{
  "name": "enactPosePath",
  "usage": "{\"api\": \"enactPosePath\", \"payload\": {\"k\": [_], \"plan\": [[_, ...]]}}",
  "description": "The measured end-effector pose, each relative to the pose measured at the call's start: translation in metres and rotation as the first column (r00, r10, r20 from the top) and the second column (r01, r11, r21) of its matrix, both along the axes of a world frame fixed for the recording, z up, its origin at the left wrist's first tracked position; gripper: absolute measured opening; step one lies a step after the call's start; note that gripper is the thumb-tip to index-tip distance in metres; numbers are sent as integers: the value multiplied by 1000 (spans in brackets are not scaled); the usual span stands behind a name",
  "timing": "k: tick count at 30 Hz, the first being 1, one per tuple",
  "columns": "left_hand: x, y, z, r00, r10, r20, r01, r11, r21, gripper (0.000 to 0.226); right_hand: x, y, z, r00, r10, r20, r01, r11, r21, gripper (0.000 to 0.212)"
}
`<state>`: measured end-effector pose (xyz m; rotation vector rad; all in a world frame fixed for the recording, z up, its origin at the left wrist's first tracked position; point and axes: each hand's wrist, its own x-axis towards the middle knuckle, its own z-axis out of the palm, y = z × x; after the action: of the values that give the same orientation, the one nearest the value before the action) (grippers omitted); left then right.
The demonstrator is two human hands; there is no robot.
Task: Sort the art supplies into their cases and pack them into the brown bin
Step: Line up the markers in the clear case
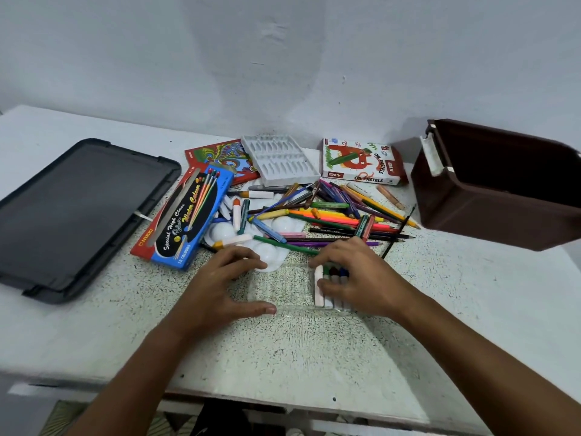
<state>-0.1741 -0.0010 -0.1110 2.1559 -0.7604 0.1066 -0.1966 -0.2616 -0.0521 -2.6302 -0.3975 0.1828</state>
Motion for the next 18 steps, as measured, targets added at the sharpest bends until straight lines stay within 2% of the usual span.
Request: {"api": "enactPosePath", "payload": {"k": [9, 18], "plan": [[-1, 0, 2, 1000, 2, -20, -2, 1000, 3, 67, -7, 0, -3, 1000, 22, 15, -21, 998, -60, 43], [0, 1, 0, 1000, -3, -12, 3, 1000, 12, 66, -10, -2, -11, 998, 23, 59, -19, 997, -69, 44]]}}
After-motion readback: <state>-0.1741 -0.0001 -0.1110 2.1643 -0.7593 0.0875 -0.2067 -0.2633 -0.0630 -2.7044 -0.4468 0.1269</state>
